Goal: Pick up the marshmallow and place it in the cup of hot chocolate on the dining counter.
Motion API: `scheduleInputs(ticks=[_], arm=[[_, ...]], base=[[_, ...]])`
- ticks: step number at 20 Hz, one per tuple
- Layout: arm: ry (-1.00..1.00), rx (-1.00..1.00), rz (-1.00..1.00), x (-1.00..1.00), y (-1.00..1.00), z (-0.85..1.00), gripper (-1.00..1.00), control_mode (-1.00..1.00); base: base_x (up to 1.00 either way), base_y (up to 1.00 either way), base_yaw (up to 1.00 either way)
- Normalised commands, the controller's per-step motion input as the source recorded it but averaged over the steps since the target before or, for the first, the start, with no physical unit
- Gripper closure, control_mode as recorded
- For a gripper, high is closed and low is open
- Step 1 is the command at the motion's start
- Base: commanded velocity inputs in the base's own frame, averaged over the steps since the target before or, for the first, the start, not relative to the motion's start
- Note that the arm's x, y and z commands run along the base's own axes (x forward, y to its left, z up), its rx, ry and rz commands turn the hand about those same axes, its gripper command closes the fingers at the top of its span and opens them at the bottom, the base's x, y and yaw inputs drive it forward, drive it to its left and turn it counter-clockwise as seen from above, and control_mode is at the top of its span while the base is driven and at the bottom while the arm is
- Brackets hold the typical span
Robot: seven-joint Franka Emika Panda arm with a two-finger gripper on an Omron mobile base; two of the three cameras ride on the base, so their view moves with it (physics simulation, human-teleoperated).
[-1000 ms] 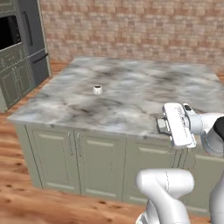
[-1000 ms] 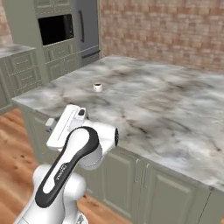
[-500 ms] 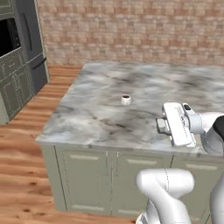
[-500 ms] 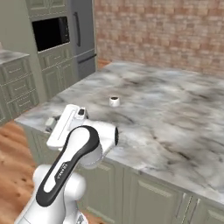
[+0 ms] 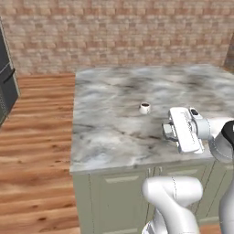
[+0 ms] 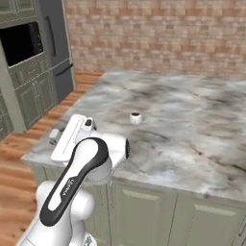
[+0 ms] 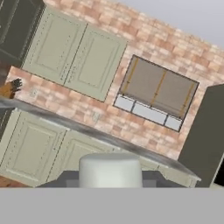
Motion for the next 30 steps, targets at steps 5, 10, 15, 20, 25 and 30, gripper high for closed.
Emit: scheduleInputs(ticks=[5, 10, 15, 20, 25, 30], arm=[[0.0, 0.0, 0.0, 0.0, 0.0, 0.0, 1.0, 1.0], [0.0, 0.0, 0.0, 0.0, 0.0, 0.0, 1.0, 1.0], [0.0, 0.0, 0.0, 0.0, 0.0, 0.0, 1.0, 1.0], [0.0, 0.0, 0.0, 0.0, 0.0, 0.0, 1.0, 1.0], [0.0, 0.0, 0.0, 0.0, 0.0, 0.0, 1.0, 1.0], [0.0, 0.0, 0.0, 0.0, 0.0, 0.0, 1.0, 1.0]], base=[[-0.21, 1.0, -0.53], [-0.42, 1.0, -0.46], [-0.61, 1.0, -0.39], [-0.19, 1.0, -0.4], [0.12, 1.0, -0.53], [0.19, 0.97, -0.6]])
